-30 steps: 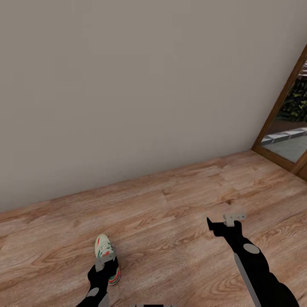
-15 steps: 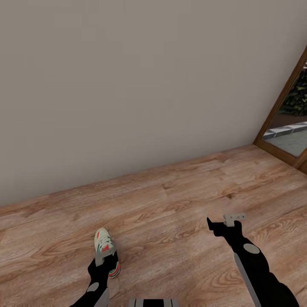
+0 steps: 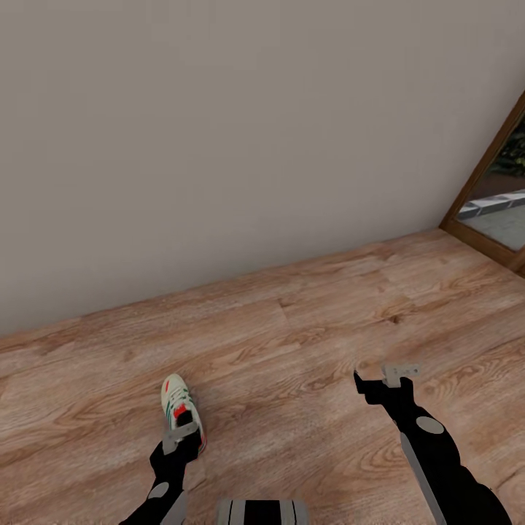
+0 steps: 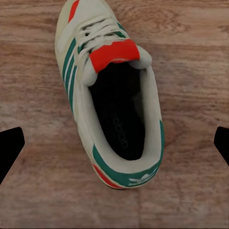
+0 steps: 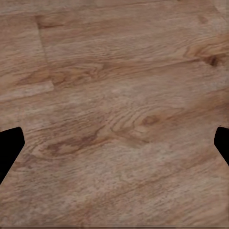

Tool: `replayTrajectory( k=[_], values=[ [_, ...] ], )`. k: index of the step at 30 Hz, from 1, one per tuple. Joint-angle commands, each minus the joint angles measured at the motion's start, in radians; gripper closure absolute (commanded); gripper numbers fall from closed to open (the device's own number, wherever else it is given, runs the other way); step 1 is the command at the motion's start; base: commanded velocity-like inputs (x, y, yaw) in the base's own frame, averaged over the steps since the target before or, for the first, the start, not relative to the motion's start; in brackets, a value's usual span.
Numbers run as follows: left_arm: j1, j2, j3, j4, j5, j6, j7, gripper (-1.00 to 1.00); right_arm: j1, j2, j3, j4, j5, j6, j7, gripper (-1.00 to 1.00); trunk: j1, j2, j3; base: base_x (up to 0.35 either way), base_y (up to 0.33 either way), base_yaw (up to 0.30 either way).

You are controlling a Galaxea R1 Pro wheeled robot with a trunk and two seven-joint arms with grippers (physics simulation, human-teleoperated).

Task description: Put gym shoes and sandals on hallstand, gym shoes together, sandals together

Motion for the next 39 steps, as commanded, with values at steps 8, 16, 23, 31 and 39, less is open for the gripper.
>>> replayTrajectory(
  k=[8, 16, 23, 31, 39],
  values=[
    [0.000, -0.003, 0.000, 0.000, 0.002, -0.003, -0.001, -1.00, 0.000, 0.000, 0.000, -0.001, 0.000, 0.005, 0.000, -1.00, 0.003, -0.002, -0.044, 0.000, 0.000, 0.000],
    [0.000, -0.002, 0.000, 0.000, 0.002, -0.003, -0.001, -1.00, 0.000, 0.000, -0.001, -0.001, 0.000, 0.005, 0.000, -1.00, 0.006, -0.004, -0.077, 0.000, 0.000, 0.000],
    [0.000, -0.003, 0.000, 0.000, 0.002, -0.003, -0.001, -1.00, 0.000, 0.000, -0.001, -0.001, 0.000, 0.005, 0.000, -1.00, 0.007, -0.004, -0.090, 0.000, 0.000, 0.000],
    [0.003, -0.003, -0.001, 0.000, 0.002, -0.005, -0.001, -1.00, 0.000, 0.000, -0.001, -0.001, 0.000, 0.005, 0.000, -1.00, 0.009, -0.005, -0.102, 0.000, 0.000, 0.000],
    [0.008, -0.002, -0.001, 0.000, 0.002, -0.008, -0.001, -1.00, 0.000, 0.000, -0.001, -0.001, 0.000, 0.005, 0.000, -1.00, 0.009, -0.005, -0.102, 0.000, 0.000, 0.000]
  ],
)
